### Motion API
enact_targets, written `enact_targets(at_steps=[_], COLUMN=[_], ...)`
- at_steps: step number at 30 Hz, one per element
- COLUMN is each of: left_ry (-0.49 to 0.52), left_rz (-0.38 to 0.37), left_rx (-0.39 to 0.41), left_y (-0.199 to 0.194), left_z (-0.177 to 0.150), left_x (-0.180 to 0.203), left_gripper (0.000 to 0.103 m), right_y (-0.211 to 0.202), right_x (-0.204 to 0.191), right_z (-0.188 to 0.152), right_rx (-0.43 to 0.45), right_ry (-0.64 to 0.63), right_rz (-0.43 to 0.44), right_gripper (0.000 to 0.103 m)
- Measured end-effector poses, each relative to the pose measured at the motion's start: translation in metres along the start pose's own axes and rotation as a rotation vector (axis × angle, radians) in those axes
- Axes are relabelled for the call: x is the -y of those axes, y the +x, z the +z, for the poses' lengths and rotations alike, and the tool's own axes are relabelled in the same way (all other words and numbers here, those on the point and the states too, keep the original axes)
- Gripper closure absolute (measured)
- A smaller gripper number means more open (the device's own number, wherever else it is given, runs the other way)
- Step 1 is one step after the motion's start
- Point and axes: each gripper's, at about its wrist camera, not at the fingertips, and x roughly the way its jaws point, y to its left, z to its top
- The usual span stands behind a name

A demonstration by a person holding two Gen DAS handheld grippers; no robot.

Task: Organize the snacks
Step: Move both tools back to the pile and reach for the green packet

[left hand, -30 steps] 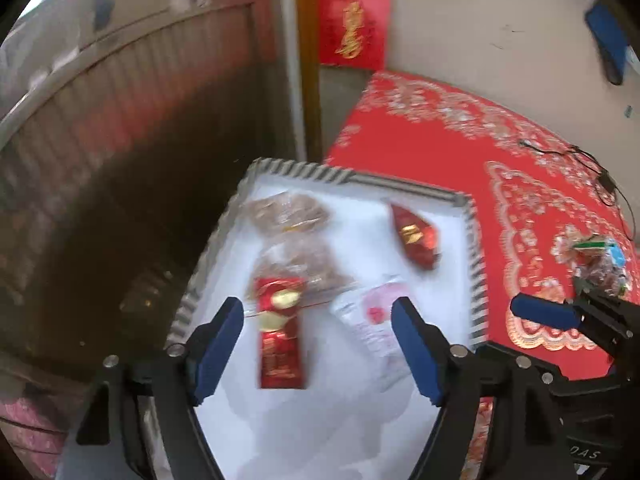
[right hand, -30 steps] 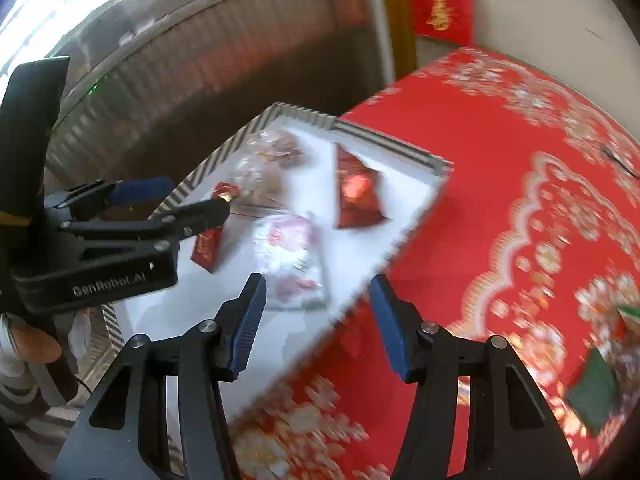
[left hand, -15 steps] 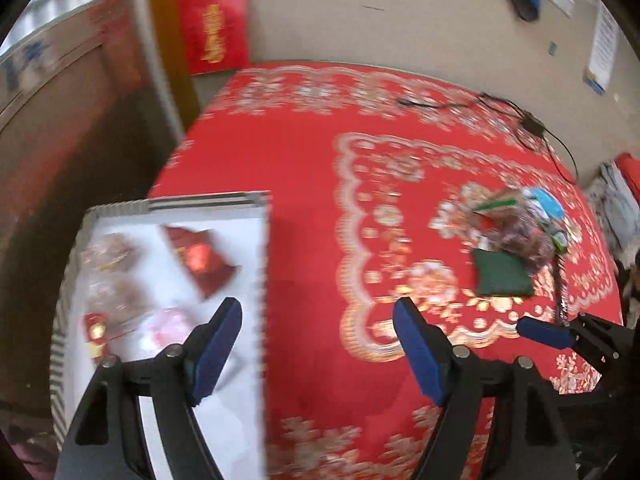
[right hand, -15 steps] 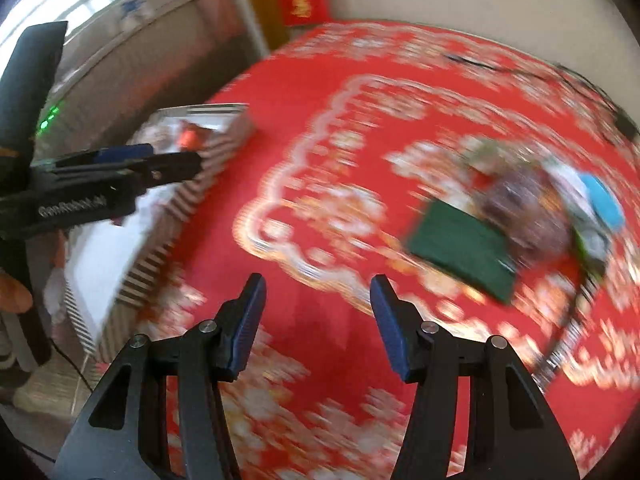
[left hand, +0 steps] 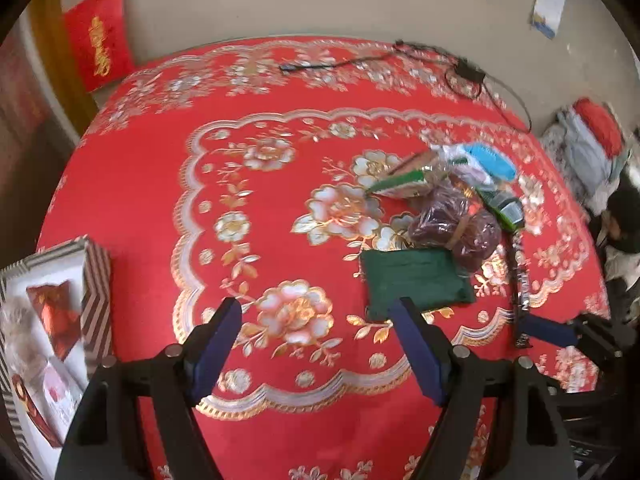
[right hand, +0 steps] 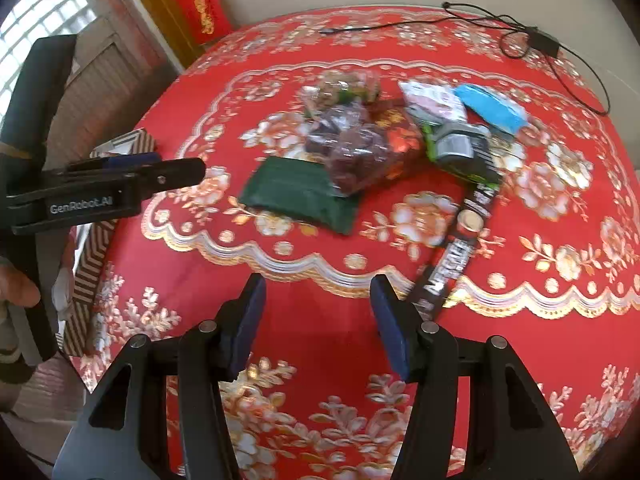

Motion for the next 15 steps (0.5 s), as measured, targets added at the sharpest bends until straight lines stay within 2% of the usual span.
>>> enact_targets(at_steps=[6, 13, 15], left_ry=[-0.025, -0.1, -0.125], left_rz=[0.039, 0.079, 0.092], left_rx=[-0.021, -0.033, -0.045], left_y=[0.008, -0.001, -0.002], left_z=[0.004, -0.007, -0.012], left_x=[0.001, -0.033, -0.045], left_gripper=[0.023, 0.023, 0.023], right_y=[0.005, 0.04, 0.043], right_x=[0.008, 0.013, 0.014], right_z=[0.011, 0.042, 0.046], right_rx=[0.002, -0.016, 0.003], right_ry=[0.01, -0.003, 0.0], right_rz=[0.045, 0.109, 0.115], right_gripper=[0.049, 0.048, 0.048])
